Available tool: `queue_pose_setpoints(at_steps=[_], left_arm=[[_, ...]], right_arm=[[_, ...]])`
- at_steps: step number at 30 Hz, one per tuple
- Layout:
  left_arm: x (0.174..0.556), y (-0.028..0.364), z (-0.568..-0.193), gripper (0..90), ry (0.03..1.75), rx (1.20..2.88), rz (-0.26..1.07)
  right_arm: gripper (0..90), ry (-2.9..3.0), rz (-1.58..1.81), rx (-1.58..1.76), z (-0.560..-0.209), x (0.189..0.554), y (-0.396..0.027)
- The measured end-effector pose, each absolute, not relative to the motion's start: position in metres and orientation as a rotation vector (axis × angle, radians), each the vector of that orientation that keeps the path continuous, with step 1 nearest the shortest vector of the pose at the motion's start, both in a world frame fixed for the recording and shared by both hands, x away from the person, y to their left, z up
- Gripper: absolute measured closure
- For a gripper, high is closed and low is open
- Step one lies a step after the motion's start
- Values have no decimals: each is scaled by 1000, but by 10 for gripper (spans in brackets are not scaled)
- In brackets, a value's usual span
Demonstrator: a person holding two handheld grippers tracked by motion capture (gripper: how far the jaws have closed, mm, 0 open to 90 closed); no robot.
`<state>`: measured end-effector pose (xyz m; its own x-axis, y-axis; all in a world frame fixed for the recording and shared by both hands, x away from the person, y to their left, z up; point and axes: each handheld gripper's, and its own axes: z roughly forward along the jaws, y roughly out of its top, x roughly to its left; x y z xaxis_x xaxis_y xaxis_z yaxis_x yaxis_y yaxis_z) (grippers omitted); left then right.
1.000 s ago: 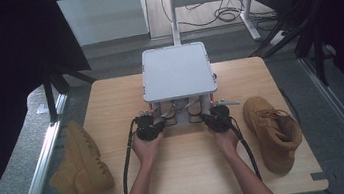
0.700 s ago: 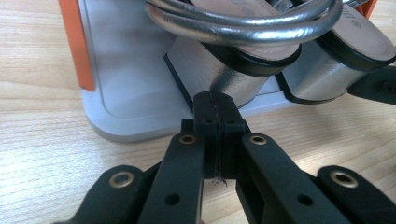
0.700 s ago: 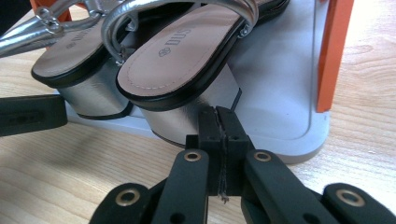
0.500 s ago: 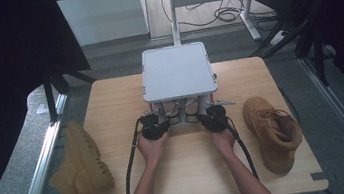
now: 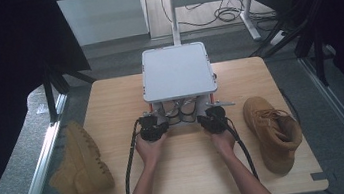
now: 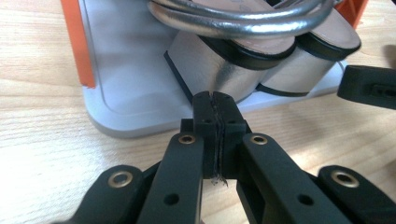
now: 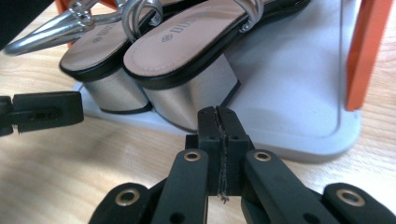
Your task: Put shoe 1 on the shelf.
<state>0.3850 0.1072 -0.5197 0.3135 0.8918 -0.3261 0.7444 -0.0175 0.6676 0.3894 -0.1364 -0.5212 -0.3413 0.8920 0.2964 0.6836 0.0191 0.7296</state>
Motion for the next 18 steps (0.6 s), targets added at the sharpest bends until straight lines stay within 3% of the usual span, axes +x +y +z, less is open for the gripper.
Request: queue_pose_setpoints(at_steps=[18], left_arm=[[336,132,-515,865,1356,1860,275]], right_arm=[[825,2193,1230,1494,-515,343,-153]])
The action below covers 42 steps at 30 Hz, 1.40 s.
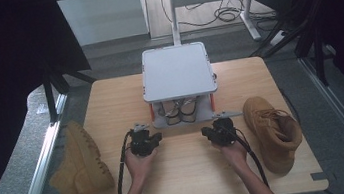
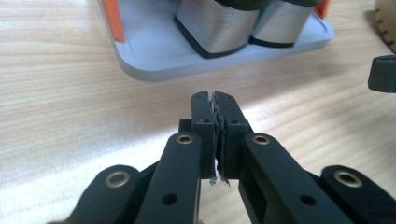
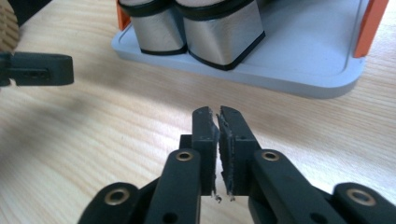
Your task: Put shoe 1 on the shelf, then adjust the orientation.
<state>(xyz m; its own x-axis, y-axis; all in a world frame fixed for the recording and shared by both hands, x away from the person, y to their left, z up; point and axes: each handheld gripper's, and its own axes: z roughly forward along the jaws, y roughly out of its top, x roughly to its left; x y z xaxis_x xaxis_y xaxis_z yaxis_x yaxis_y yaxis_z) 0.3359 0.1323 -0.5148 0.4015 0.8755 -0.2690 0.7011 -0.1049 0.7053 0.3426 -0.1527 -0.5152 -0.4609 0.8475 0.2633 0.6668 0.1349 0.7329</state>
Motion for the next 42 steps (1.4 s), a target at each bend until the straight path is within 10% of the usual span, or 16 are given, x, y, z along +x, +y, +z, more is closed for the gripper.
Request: queue_pose_setpoints(at_steps=[14,30,42], left_arm=[[294,127,-500,584,1241,1929,289],[260,155,-493,450,1138,1978,315],[244,187,-465,616,1118,1951,354]], right_arm=[[561,2243,1298,1439,-517,298,-165],[478,2303,1274,1400,-520,277,-167],[464,2319,1287,1376,-516,269,-164]])
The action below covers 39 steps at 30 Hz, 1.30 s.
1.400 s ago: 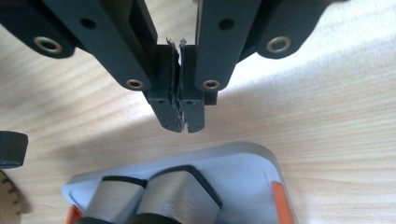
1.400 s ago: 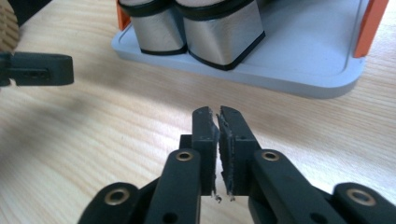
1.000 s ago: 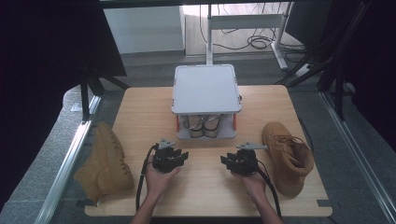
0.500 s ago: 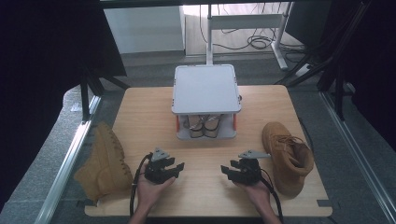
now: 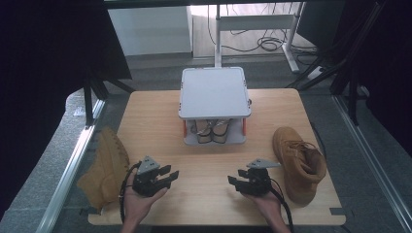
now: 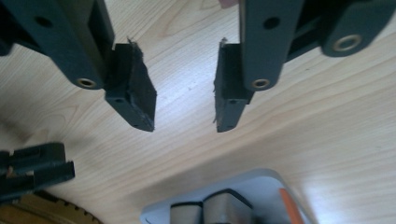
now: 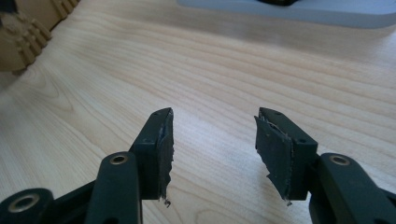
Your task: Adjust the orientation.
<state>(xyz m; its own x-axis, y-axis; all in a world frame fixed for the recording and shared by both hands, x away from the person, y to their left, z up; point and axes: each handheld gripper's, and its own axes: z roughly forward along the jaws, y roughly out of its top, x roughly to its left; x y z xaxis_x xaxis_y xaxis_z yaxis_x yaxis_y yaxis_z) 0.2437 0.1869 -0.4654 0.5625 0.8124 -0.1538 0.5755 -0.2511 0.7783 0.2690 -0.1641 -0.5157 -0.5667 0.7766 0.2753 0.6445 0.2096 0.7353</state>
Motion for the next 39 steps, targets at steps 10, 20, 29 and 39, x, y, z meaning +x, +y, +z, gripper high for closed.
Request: queue_pose_setpoints(at_steps=[10,20,29,39], left_arm=[[232,226,-447,827,1172,1899,385],[212,286,-439,893,1307,1797,473],[186,344,-448,896,1451,1663,519],[148,390,-466,896,1579,1567,568]], right_arm=[[455,2322,1295,1370,-514,267,-166],[454,2309,1310,1383,-513,267,-169],[452,2326,1287,1378,-516,267,-167],[455,2347,1269,1364,-518,270,-162]])
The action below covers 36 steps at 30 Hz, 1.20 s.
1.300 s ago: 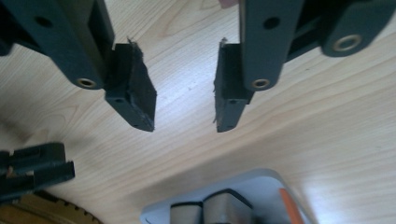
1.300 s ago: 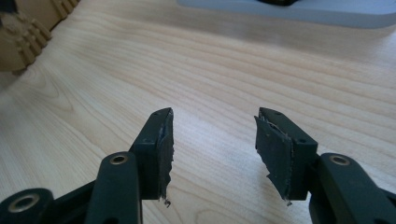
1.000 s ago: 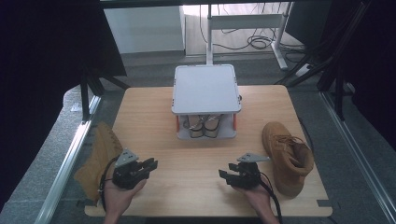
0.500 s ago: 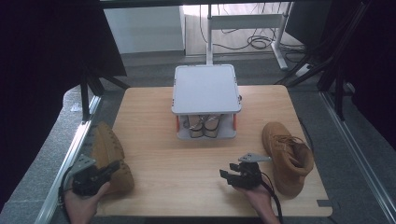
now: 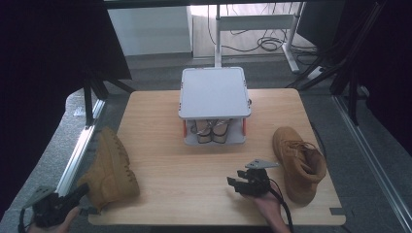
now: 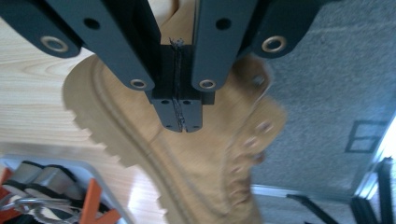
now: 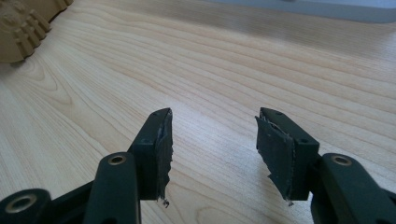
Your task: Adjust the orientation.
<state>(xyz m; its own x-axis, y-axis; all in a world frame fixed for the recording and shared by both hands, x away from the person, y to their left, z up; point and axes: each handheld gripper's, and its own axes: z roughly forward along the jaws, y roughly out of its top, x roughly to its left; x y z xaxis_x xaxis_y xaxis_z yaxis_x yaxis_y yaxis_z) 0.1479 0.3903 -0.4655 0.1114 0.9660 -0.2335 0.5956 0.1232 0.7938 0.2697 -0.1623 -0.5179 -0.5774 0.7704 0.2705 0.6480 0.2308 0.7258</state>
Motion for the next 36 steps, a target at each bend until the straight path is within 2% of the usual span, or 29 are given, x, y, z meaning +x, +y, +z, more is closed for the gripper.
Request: queue_pose_setpoints(at_steps=[6,13,29,36], left_arm=[[139,407,-483,896,1657,1545,554],[151,401,-496,897,1662,1557,531],[154,392,-487,899,1599,1483,527],[161,383,-475,898,1554,1502,530]], right_arm=[[457,2346,1277,1356,-518,271,-161],[456,2338,1279,1346,-515,267,-161],[457,2319,1258,1352,-515,265,-166],[457,2322,1260,1355,-515,265,-166]])
